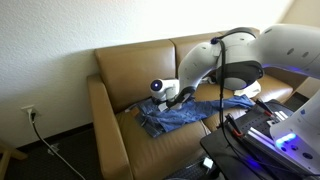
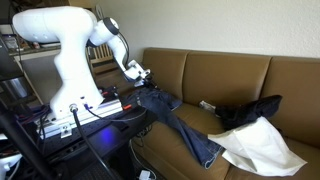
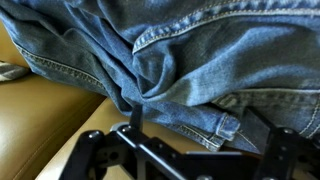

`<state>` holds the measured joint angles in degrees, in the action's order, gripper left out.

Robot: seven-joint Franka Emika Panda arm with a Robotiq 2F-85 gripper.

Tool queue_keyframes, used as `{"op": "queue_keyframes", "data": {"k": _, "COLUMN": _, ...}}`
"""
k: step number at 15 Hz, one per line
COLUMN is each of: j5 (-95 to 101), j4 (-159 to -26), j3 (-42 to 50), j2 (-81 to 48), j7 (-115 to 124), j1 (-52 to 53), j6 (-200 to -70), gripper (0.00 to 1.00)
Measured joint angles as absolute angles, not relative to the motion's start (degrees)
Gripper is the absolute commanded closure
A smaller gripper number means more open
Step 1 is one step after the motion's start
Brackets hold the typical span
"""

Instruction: Unfold the right leg of the denim trousers

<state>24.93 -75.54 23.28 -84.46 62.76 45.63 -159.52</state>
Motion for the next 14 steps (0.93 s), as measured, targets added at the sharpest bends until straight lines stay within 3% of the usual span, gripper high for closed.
{"op": "queue_keyframes", "data": {"k": 14, "j5": 41.74, "j4": -72.68, "j3": 17.89, "j2": -84.44, "j7": 76.18, "j1": 40.61, "j6": -156.47, "gripper": 0.0}}
